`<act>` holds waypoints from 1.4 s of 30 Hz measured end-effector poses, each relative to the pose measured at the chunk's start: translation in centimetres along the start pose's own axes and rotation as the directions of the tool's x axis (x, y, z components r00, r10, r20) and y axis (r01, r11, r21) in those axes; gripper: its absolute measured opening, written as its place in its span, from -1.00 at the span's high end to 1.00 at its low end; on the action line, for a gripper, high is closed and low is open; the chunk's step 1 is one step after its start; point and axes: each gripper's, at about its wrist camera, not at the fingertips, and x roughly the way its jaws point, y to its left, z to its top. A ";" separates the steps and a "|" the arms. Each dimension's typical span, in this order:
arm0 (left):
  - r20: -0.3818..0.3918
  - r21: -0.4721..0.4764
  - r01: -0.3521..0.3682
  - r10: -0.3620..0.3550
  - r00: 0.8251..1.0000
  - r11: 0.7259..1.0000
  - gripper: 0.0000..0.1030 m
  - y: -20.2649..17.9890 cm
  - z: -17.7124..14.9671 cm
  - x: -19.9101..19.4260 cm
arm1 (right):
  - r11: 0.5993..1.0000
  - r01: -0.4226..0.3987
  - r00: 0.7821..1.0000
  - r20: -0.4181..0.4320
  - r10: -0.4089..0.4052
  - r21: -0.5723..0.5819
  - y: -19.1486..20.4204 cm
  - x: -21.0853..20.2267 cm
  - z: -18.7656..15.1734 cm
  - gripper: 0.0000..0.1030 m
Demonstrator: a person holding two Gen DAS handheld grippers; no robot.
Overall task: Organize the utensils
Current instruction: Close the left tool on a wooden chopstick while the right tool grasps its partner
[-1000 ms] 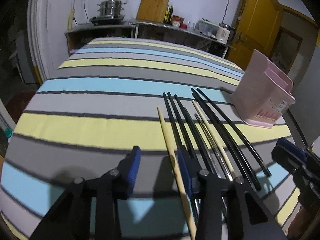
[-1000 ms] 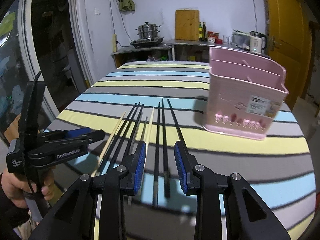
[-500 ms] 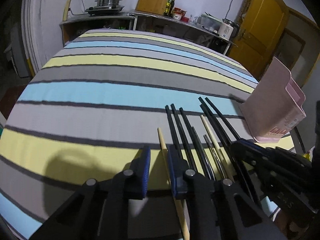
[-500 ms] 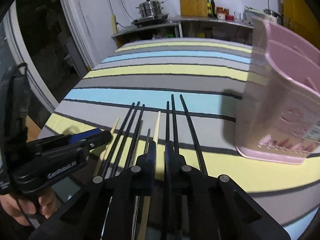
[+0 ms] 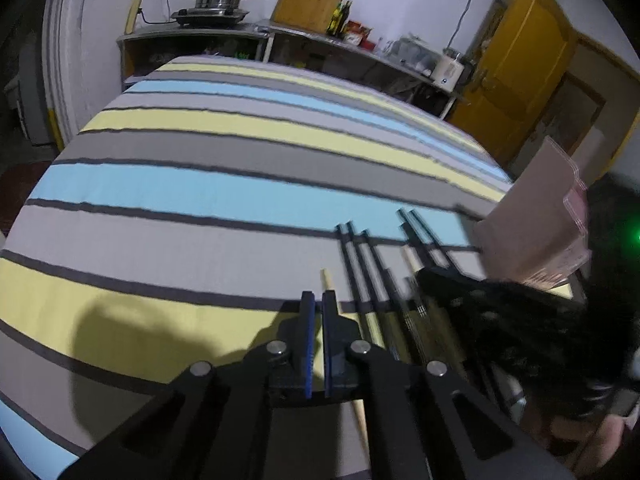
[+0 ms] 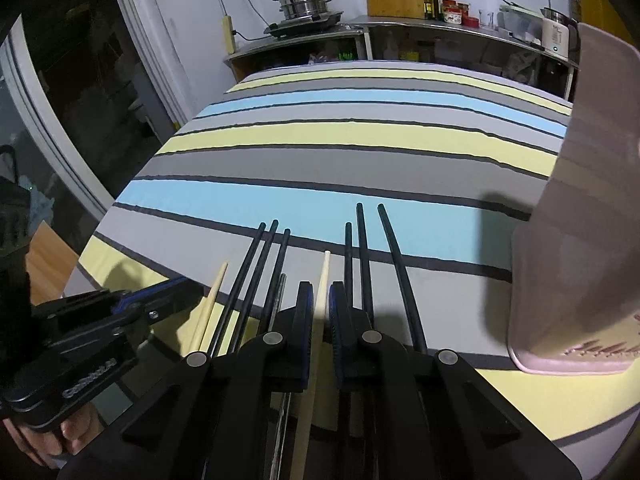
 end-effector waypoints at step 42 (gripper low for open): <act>-0.044 0.121 -0.116 0.122 0.992 0.986 0.90 -2.5 2.1 -0.8 | 1.000 0.010 0.999 -0.032 -0.010 -0.006 0.1 -2.4 2.2 0.89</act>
